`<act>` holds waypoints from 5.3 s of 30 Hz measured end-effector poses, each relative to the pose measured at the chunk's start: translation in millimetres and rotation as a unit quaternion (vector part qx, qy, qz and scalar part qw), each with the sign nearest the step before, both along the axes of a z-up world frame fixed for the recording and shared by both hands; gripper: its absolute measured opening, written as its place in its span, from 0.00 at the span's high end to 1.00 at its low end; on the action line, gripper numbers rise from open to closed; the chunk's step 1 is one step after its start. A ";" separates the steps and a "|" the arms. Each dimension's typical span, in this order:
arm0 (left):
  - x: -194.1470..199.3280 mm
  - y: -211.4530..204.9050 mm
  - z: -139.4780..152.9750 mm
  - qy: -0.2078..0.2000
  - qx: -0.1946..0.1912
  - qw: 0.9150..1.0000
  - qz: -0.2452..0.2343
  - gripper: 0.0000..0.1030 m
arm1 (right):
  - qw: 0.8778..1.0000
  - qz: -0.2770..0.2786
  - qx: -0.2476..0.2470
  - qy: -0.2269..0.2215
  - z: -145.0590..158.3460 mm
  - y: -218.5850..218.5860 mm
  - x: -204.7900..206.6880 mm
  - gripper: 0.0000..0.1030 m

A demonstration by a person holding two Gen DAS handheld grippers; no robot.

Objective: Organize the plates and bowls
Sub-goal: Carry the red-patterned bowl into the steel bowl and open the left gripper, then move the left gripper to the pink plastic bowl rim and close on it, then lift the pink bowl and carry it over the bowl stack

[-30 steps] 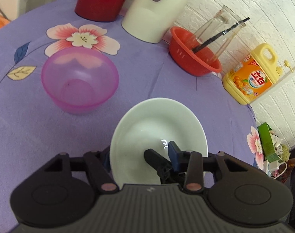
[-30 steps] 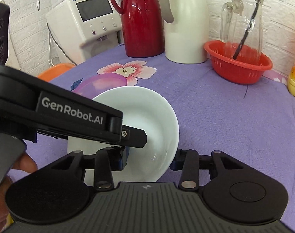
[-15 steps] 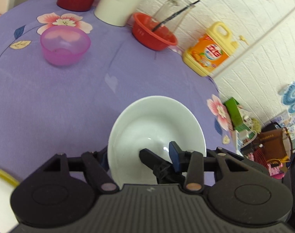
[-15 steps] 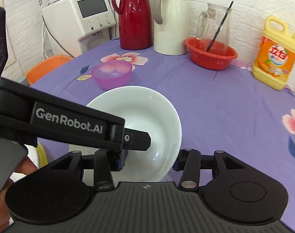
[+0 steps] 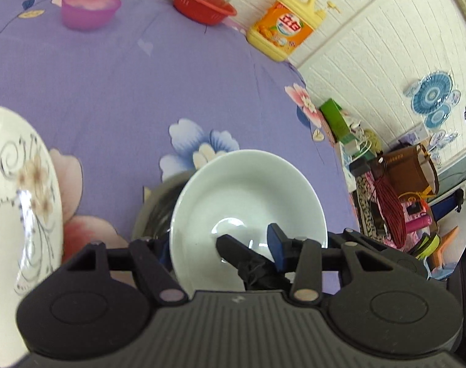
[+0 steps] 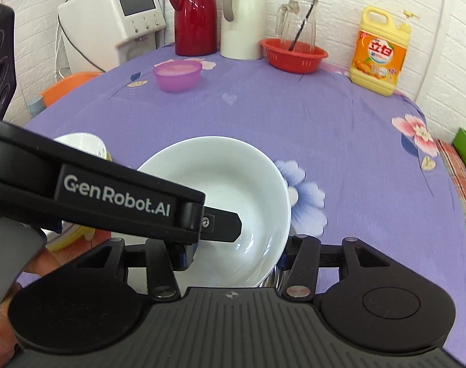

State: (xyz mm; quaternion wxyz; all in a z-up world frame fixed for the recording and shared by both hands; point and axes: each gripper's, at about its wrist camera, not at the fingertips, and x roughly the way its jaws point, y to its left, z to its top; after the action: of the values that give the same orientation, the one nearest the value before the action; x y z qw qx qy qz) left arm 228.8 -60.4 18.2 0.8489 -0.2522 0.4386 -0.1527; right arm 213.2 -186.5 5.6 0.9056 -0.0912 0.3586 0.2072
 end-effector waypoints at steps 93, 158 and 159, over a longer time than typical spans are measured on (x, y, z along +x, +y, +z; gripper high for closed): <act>250.0 254.8 10.4 -0.034 0.103 0.981 0.162 0.27 | 0.999 0.027 0.043 -0.010 11.1 184.3 268.1 0.00; -14.7 -29.4 17.5 -0.134 0.091 0.976 -0.147 0.45 | 0.992 -0.027 -0.031 -0.119 14.8 7.0 -69.2 0.00; -11.4 -30.4 15.5 -0.129 0.093 0.976 -0.147 0.44 | 0.993 -0.026 -0.026 -0.115 13.4 3.2 -67.3 0.00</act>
State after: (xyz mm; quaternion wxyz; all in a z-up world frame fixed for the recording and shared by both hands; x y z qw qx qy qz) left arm 217.4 -90.8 33.7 0.8866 -0.0830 0.3696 -0.2655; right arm 145.9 -183.3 19.0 0.9433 -0.1286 0.2592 0.1624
